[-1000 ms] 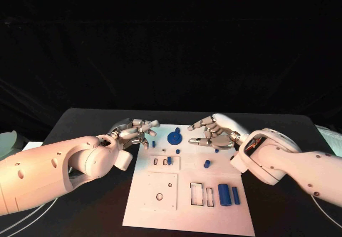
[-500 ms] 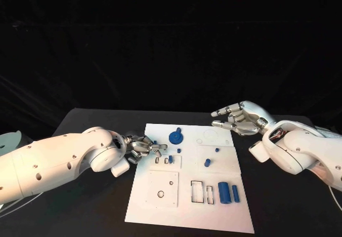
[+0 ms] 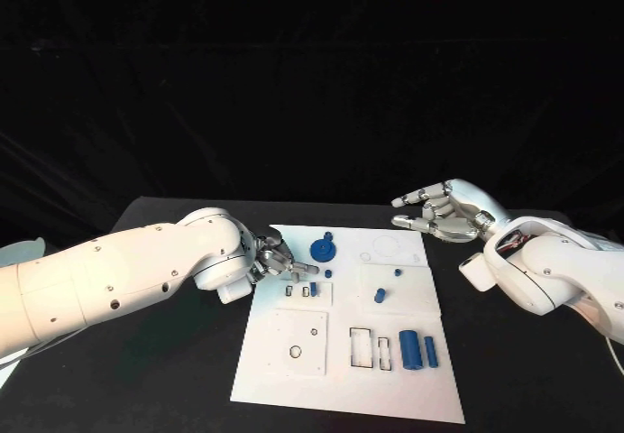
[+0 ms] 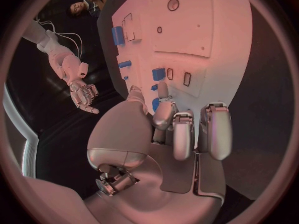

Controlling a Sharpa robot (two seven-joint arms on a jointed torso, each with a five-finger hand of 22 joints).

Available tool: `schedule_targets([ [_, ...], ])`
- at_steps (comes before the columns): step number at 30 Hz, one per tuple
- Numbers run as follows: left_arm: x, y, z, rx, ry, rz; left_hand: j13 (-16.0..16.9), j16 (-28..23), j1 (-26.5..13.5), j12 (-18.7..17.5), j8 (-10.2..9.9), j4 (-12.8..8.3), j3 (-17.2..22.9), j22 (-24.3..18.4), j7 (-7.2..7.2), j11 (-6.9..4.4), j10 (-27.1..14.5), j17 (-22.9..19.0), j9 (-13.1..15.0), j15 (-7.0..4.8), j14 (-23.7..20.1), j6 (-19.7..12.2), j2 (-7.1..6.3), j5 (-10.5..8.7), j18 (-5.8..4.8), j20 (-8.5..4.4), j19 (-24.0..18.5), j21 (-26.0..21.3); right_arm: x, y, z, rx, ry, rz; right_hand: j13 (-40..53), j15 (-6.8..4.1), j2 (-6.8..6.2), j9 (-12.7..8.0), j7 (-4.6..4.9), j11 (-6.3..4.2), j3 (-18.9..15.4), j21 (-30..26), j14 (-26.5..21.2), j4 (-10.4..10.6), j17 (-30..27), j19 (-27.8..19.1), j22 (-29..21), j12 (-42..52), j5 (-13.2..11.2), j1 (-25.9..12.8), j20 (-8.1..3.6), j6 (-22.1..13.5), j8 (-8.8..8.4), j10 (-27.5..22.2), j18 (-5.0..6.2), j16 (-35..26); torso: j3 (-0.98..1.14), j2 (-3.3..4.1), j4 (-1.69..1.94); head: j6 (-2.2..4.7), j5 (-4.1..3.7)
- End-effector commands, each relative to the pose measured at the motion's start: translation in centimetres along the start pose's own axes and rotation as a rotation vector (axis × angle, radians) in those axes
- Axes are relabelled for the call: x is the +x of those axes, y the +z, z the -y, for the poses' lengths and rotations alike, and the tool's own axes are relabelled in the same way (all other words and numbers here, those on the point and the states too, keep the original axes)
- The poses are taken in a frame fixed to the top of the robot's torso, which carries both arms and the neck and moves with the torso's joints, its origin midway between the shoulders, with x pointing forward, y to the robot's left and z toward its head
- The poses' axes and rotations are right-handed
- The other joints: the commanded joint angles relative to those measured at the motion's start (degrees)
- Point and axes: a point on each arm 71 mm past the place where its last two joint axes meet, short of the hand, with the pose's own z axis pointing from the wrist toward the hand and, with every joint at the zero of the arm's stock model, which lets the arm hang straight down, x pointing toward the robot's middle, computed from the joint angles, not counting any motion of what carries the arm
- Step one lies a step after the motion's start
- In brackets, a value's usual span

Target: Assemble the parts on the task board

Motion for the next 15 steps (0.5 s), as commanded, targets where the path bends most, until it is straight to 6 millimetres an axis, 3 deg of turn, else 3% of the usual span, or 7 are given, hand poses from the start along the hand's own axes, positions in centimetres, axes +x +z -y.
schedule_targets([
  [1,-0.1,0.4,0.2,-0.067,0.097,-0.012,0.3,0.2,-0.4,0.5,0.7,0.0,-0.7,2.5,0.08,-0.14,0.4,15.1,0.7,-0.33,5.9,-0.6,0.43,-0.21,-0.98,-0.42,0.9,0.4,0.0,0.1,-0.1,-0.012,-0.025,0.001,-0.1,0.14,0.36,0.1,-0.05,0.07,-0.3,-0.2,4.6,-0.2,10.3,-0.4,-0.1,-0.3,0.4,0.4,0.14,0.2,0.28,-0.5,1.08,-0.3,0.01,-0.01,0.07,-0.09,0.06],
  [9,-0.1,1.3,1.6,-0.098,0.199,-0.011,0.6,0.2,-0.4,0.6,1.3,0.0,-1.3,3.0,0.02,-0.19,0.5,15.1,1.6,-0.38,5.9,-1.1,0.85,-0.2,-1.07,-0.47,1.1,0.6,0.1,0.2,0.0,-0.006,-0.028,-0.001,-0.2,0.11,0.41,0.1,-0.08,0.05,-0.4,-0.3,4.6,-0.2,10.3,-0.4,-0.1,-0.4,0.5,0.4,0.12,0.3,0.31,-0.5,1.09,-0.4,-0.07,0.1,0.01,-0.19,0.37],
  [15,0.2,1.8,2.3,-0.102,0.234,-0.031,0.8,0.2,-0.3,0.8,1.6,0.0,-1.5,3.3,-0.01,-0.21,0.6,15.1,2.0,-0.39,5.9,-1.3,1.12,-0.2,-1.13,-0.48,1.2,0.8,0.2,0.3,0.0,-0.005,-0.029,-0.004,-0.3,0.11,0.43,0.1,-0.08,0.05,-0.4,-0.3,4.6,-0.2,10.3,-0.4,-0.2,-0.5,0.6,0.4,0.11,0.3,0.31,-0.5,1.1,-0.4,0.01,0.11,-0.02,-0.38,0.51],
])
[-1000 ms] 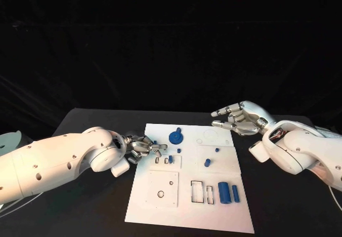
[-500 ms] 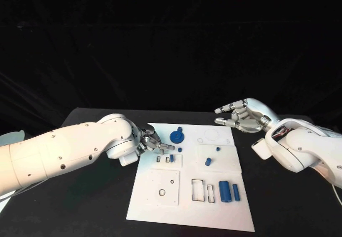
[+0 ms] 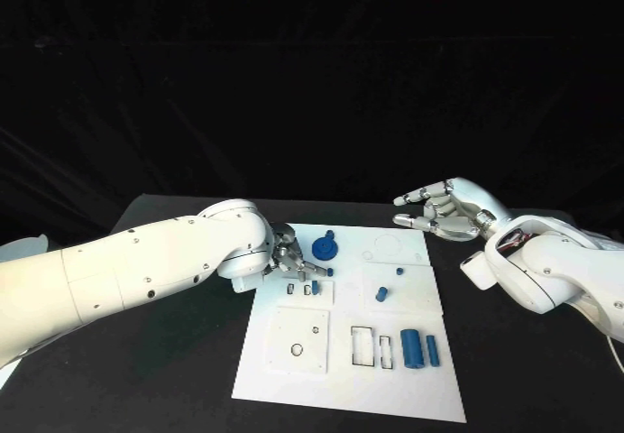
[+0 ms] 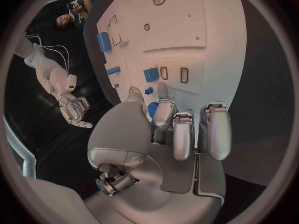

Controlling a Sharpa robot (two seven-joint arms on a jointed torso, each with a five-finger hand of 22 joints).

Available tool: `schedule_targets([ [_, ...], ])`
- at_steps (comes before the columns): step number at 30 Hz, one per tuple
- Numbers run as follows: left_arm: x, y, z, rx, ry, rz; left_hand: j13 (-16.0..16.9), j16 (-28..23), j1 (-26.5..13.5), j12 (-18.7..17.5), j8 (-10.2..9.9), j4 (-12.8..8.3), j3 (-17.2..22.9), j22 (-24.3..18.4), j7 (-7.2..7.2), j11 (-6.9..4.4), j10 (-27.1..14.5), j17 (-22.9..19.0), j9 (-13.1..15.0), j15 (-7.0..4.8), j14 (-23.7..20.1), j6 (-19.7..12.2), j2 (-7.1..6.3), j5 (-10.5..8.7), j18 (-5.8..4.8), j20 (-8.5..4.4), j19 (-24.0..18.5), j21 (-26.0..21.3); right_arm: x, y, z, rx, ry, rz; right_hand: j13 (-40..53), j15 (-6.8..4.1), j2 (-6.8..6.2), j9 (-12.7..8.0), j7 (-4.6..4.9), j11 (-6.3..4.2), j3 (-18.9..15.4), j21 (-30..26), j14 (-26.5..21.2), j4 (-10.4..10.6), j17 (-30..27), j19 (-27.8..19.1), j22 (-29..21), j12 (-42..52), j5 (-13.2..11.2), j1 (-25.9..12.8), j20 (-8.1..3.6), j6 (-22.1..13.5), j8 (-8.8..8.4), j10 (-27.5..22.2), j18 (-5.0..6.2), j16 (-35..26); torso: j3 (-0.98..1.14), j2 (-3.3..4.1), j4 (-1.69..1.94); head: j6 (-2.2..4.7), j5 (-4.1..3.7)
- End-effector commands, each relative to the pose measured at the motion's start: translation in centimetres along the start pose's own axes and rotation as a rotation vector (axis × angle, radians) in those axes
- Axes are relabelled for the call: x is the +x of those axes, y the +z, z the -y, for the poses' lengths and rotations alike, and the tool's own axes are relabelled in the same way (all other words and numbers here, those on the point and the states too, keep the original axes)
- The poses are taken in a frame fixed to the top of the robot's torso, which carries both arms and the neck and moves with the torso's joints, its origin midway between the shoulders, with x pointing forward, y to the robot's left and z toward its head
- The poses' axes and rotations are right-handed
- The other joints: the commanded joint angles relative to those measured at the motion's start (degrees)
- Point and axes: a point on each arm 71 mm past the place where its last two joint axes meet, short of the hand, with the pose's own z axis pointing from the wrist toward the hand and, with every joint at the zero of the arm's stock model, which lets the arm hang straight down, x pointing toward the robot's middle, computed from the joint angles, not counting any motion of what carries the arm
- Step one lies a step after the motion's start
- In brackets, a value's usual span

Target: Assemble the parts on the task board

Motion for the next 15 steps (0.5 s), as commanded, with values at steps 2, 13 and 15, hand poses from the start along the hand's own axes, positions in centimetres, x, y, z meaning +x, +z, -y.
schedule_targets([
  [2,0.13,0.23,0.18,-0.04,0.082,-0.03,0.2,0.2,0.1,0.4,0.5,0.0,-0.4,3.4,-0.03,-0.05,0.4,15.1,0.4,-0.4,5.9,-0.6,0.92,-0.2,-1.14,-0.29,1.4,0.4,0.14,0.08,-0.07,-0.005,-0.013,-0.007,0.0,0.11,0.2,0.1,-0.09,0.04,-0.3,-0.3,4.6,-0.1,10.3,-0.4,0.0,-0.1,0.2,0.2,0.11,0.3,0.31,-0.6,1.1,-0.2,0.03,0.05,-0.07,-0.16,0.11],
  [13,0.4,0.7,0.98,-0.039,0.104,-0.05,0.4,0.2,0.9,0.6,1.0,-0.1,-0.5,3.6,-0.05,-0.06,0.5,15.1,1.2,-0.4,5.9,-1.1,1.85,-0.17,-1.16,-0.28,1.4,0.5,0.25,0.22,-0.03,-0.005,-0.013,-0.01,-0.2,0.09,0.29,0.1,-0.1,0.02,-0.4,-0.4,4.6,-0.1,10.1,-0.5,-0.3,-0.4,0.5,0.2,0.09,0.3,0.32,-0.6,1.14,-0.3,-0.01,0.06,-0.04,-0.38,-0.02],
  [15,0.44,0.74,1.06,-0.039,0.108,-0.054,0.5,0.2,1.1,0.6,1.1,-0.1,-0.5,3.6,-0.05,-0.06,0.5,15.1,1.4,-0.39,5.9,-1.2,2.02,-0.16,-1.16,-0.27,1.4,0.5,0.26,0.25,-0.01,-0.005,-0.013,-0.009,-0.3,0.09,0.3,0.1,-0.1,0.01,-0.4,-0.5,4.5,-0.1,10.0,-0.5,-0.3,-0.4,0.5,0.2,0.08,0.3,0.32,-0.7,1.15,-0.4,0.0,0.05,-0.01,-0.39,-0.04],
])
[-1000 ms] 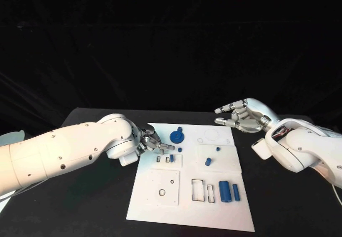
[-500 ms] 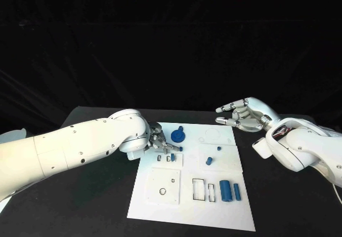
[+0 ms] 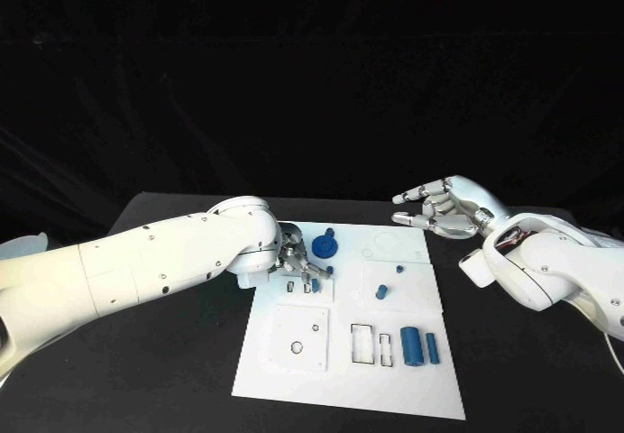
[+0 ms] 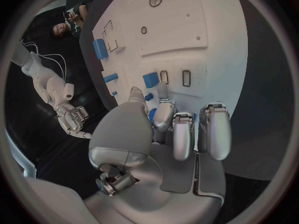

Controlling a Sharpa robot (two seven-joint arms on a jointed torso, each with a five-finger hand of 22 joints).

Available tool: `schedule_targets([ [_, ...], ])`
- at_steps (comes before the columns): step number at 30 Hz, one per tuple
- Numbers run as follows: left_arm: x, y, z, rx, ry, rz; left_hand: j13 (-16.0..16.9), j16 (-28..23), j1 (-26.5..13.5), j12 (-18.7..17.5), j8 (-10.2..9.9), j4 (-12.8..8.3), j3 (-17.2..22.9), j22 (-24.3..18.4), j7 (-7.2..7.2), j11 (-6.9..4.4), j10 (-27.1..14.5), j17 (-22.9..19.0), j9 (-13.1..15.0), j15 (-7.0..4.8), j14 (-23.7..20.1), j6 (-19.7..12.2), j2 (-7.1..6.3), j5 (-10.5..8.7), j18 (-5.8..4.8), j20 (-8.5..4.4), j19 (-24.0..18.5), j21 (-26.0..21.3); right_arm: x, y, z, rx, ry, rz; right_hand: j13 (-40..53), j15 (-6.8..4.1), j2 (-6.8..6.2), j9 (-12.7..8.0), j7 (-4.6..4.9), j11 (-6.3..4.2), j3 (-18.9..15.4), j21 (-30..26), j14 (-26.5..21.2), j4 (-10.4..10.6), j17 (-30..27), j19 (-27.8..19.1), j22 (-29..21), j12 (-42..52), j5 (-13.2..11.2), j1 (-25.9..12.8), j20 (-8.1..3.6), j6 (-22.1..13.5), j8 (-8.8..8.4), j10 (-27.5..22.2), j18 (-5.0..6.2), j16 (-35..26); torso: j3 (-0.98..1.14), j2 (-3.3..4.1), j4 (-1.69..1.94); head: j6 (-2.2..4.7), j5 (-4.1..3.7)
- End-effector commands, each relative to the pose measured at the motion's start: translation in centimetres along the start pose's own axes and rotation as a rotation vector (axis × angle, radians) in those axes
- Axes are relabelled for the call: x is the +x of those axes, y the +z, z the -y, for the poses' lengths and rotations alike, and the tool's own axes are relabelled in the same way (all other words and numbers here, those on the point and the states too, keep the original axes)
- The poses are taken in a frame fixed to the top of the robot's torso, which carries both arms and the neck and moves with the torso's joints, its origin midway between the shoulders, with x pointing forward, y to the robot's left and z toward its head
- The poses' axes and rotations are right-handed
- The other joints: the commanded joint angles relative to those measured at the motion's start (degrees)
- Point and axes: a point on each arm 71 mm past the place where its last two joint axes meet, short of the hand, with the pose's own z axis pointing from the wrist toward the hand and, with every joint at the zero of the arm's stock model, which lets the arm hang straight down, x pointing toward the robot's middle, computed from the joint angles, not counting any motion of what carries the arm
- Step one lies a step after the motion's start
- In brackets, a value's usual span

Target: Assemble the parts on the task board

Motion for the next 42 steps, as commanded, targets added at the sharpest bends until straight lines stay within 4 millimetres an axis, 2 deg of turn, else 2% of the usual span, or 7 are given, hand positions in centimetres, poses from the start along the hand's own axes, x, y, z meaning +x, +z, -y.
schedule_targets([
  [1,0.1,0.0,0.0,-0.028,0.036,-0.023,0.1,0.2,0.3,0.3,0.3,0.1,-0.3,3.6,-0.13,0.03,0.4,15.1,0.2,-0.39,5.9,-0.4,0.69,-0.16,-1.17,-0.27,1.4,0.3,0.1,0.1,0.0,-0.004,-0.009,-0.008,-0.1,0.08,0.31,0.1,-0.1,0.0,-0.4,-0.3,4.5,-0.1,10.0,-0.5,-0.2,-0.5,0.2,0.2,0.04,0.3,0.32,-0.3,1.17,-0.4,0.01,-0.03,0.06,-0.05,-0.09],
  [7,0.3,0.1,0.2,-0.027,0.043,-0.03,0.2,0.2,1.9,0.2,0.7,-0.1,0.3,3.7,-0.11,0.05,0.4,15.1,1.0,-0.35,5.9,-0.9,1.27,-0.12,-1.17,-0.22,1.3,0.3,0.2,0.1,0.0,-0.002,-0.008,-0.01,-0.2,0.07,0.35,0.1,-0.1,0.0,-0.5,-0.3,4.5,-0.1,9.9,-0.6,-0.3,-0.6,0.3,0.2,0.03,0.3,0.31,-0.4,1.2,-0.5,-0.02,0.01,0.11,-0.2,-0.24],
  [19,0.5,0.2,0.7,-0.019,0.056,-0.042,0.3,0.2,4.0,0.2,1.1,-0.1,1.6,3.7,-0.06,0.11,0.4,15.1,2.1,-0.28,5.9,-1.4,1.63,-0.06,-1.15,-0.12,1.3,0.3,0.3,0.2,0.1,0.001,-0.007,-0.014,-0.3,0.06,0.41,0.1,-0.11,0.0,-0.6,-0.4,4.5,-0.1,9.8,-0.6,-0.5,-0.7,0.5,0.2,0.02,0.3,0.3,-0.4,1.22,-0.6,-0.01,-0.02,0.09,-0.56,-0.11],
  [28,0.6,0.1,0.9,-0.014,0.059,-0.043,0.2,0.2,5.4,0.1,1.4,-0.1,3.0,3.6,-0.07,0.13,0.3,15.1,2.8,-0.26,5.9,-1.7,2.09,-0.05,-1.12,-0.07,1.2,0.2,0.3,0.3,0.3,0.009,-0.01,-0.015,-0.6,0.03,0.46,0.0,-0.12,-0.04,-0.7,-0.6,4.5,-0.6,9.8,-0.7,-0.6,-0.9,0.6,0.8,-0.03,0.2,0.25,-0.5,1.24,-0.6,0.0,0.02,0.13,-0.6,-0.09],
  [34,0.7,0.1,1.0,-0.013,0.061,-0.044,0.2,0.2,9.8,0.0,1.5,-1.4,6.4,3.8,-0.34,-0.15,0.2,15.1,3.5,-0.44,5.9,-2.3,2.92,-0.01,-1.12,-0.16,1.2,0.2,0.3,0.3,0.4,0.011,-0.011,-0.016,-0.6,0.02,0.48,0.0,-0.12,-0.04,-0.8,-0.6,4.5,-0.7,9.8,-0.7,-0.6,-0.9,0.6,0.9,-0.03,0.2,0.25,-0.5,1.24,-0.6,0.02,-0.01,0.06,-0.76,-0.04],
  [42,0.7,0.1,1.1,-0.013,0.064,-0.048,0.2,0.2,13.7,-0.2,1.2,-2.3,10.4,3.7,-0.57,-0.37,0.2,15.1,4.0,-0.64,5.9,-2.7,2.32,0.0,-1.09,-0.36,1.1,0.1,0.4,0.3,0.4,0.013,-0.011,-0.017,-0.7,0.01,0.56,0.0,-0.12,-0.05,-0.8,-0.6,4.5,-0.8,9.8,-0.7,-0.6,-0.9,0.7,1.0,-0.05,0.2,0.25,-0.5,1.25,-0.7,0.04,-0.02,0.06,-0.94,-0.07],
])
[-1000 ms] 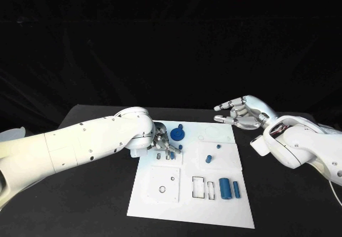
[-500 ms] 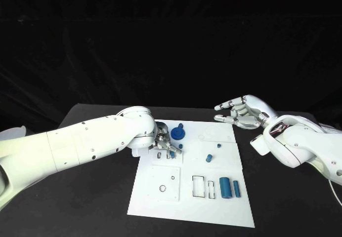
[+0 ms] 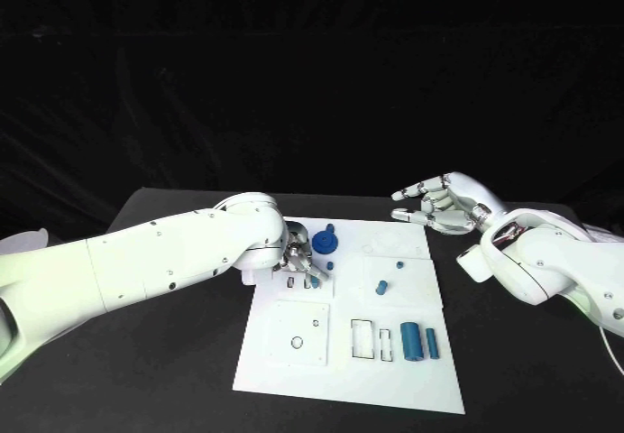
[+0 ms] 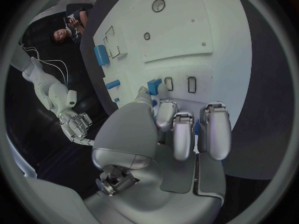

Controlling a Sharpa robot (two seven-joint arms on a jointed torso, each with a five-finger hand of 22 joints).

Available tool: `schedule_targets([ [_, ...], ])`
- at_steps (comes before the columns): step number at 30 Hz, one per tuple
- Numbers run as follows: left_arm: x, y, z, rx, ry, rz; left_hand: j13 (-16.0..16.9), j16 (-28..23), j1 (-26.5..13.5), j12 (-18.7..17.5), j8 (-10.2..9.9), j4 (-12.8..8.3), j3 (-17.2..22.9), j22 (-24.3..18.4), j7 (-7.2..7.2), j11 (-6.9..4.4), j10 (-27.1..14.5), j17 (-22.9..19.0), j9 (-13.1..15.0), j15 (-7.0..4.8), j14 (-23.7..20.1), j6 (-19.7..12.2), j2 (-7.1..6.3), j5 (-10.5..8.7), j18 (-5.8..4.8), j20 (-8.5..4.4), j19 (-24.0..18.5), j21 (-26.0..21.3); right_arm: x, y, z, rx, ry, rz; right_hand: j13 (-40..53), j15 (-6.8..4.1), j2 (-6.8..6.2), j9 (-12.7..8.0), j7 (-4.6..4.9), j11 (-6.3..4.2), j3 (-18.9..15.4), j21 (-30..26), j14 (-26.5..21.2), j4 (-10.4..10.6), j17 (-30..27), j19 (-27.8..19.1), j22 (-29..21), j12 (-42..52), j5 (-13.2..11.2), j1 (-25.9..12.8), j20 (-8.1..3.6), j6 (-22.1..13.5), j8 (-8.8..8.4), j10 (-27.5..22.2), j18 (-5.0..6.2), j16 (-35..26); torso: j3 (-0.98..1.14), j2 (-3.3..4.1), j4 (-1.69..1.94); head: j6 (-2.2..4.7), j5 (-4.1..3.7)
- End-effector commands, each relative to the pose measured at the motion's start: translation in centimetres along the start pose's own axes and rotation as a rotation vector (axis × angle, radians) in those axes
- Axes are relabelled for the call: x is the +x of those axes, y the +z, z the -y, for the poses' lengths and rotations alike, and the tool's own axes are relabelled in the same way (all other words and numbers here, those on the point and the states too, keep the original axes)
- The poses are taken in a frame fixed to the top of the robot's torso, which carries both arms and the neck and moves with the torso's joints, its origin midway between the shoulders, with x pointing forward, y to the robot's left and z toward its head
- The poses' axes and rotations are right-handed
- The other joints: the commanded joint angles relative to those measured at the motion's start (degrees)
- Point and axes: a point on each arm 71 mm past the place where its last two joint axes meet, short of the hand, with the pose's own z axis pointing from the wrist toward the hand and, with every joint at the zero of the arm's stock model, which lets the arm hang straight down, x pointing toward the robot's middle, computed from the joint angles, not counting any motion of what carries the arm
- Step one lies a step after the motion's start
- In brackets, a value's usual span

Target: Assemble the parts on the task board

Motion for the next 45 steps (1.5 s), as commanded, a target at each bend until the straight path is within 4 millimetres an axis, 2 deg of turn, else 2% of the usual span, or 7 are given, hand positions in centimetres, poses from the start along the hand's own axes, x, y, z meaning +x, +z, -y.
schedule_targets([
  [1,0.1,0.0,0.0,-0.024,0.019,-0.014,-0.1,0.2,2.4,-0.2,-0.2,-0.6,1.7,3.6,-0.14,-0.41,0.1,15.1,0.1,-0.51,6.1,-0.7,0.18,0.1,-1.08,-0.41,1.0,0.1,0.2,0.0,0.0,-0.002,-0.007,-0.016,-0.1,0.01,0.1,0.1,-0.12,-0.06,-0.1,-0.4,4.5,-0.2,9.8,-0.3,0.0,-0.2,0.3,0.6,-0.01,0.2,0.25,-0.5,0.68,-0.2,0.02,0.01,0.01,-0.1,-0.05],
  [7,0.1,0.0,0.0,-0.019,0.015,-0.01,-0.4,0.2,8.3,-1.0,-1.6,-3.1,9.5,3.6,0.0,-0.41,-0.4,15.1,0.0,-0.61,6.1,-1.8,-0.73,3.13,-1.04,-0.63,1.0,0.0,0.2,0.0,0.0,-0.002,-0.007,-0.016,-0.1,0.01,0.11,0.1,-0.13,-0.06,-0.1,-0.4,4.5,-0.2,9.8,-0.3,-0.1,-0.2,0.3,0.6,-0.01,0.2,0.25,-0.5,0.69,-0.2,0.04,0.01,0.0,-0.18,-0.09],
  [8,0.1,0.0,-0.1,-0.017,0.013,-0.008,-0.5,0.2,8.9,-1.3,-1.9,-3.4,11.5,3.5,0.21,-0.24,-0.5,15.1,0.0,-0.52,6.1,-2.0,-1.72,4.18,-1.04,-0.55,0.9,-0.1,0.2,0.0,0.0,-0.002,-0.007,-0.016,-0.2,0.01,0.17,0.1,-0.13,-0.06,-0.1,-0.4,4.5,-0.2,9.8,-0.3,-0.1,-0.3,0.4,0.6,-0.01,0.2,0.25,-0.5,0.69,-0.2,0.04,0.0,-0.01,-0.17,-0.09],
  [9,0.1,-0.1,-0.1,-0.014,0.011,-0.006,-0.7,0.2,8.0,-1.5,-2.2,-2.6,16.4,3.5,0.94,0.13,-0.3,15.1,0.3,-0.23,6.1,-2.0,-4.9,4.74,-1.1,-0.1,0.9,-0.1,0.2,0.0,0.0,-0.002,-0.007,-0.016,-0.2,0.01,0.17,0.1,-0.13,-0.06,-0.1,-0.4,4.5,-0.2,9.8,-0.3,-0.1,-0.3,0.4,0.6,-0.01,0.2,0.25,-0.5,0.69,-0.2,0.04,0.0,-0.01,-0.17,-0.09],
  [13,-0.1,-0.2,-0.3,0.002,-0.012,0.019,-0.8,0.2,5.1,-1.8,-1.6,-2.2,30.2,3.7,1.07,0.18,0.1,15.1,1.9,0.31,6.1,-1.7,-10.1,4.68,-0.99,-0.05,0.9,-0.2,0.2,0.0,0.1,-0.001,-0.007,-0.016,-0.2,0.01,0.17,0.1,-0.13,-0.06,-0.1,-0.4,4.5,-0.2,9.8,-0.3,-0.1,-0.3,0.4,0.6,-0.01,0.2,0.25,-0.5,0.69,-0.2,0.06,0.02,0.01,-0.1,-0.24],
  [18,-0.2,-0.4,-0.6,0.015,-0.044,0.037,-0.6,0.2,1.7,-1.6,-0.8,-4.0,38.1,4.0,0.96,0.21,0.5,15.1,3.5,0.18,6.1,-1.8,-12.91,4.47,-1.08,0.15,1.1,-0.1,0.1,0.0,0.1,0.0,-0.008,-0.014,-0.2,0.01,0.17,0.1,-0.13,-0.06,-0.1,-0.4,4.5,-0.2,9.8,-0.3,-0.1,-0.3,0.4,0.6,-0.01,0.2,0.25,-0.5,0.69,-0.2,0.08,0.03,0.07,-0.1,-0.25],
  [45,0.5,-1.5,-1.5,-0.019,-0.019,0.162,0.5,0.2,-1.5,-0.6,0.0,-6.3,42.3,5.6,0.74,0.18,1.4,15.1,5.1,0.08,6.1,-1.7,-14.1,4.26,-1.41,0.09,1.8,0.7,0.1,-0.1,0.4,0.008,-0.004,-0.008,-0.3,-0.01,0.35,0.1,-0.13,-0.08,-0.2,-0.5,4.5,-0.4,9.7,-0.3,-0.1,-0.4,0.5,0.9,-0.03,0.2,0.26,-0.6,0.7,-0.3,0.02,0.01,0.22,-0.35,0.51],
])
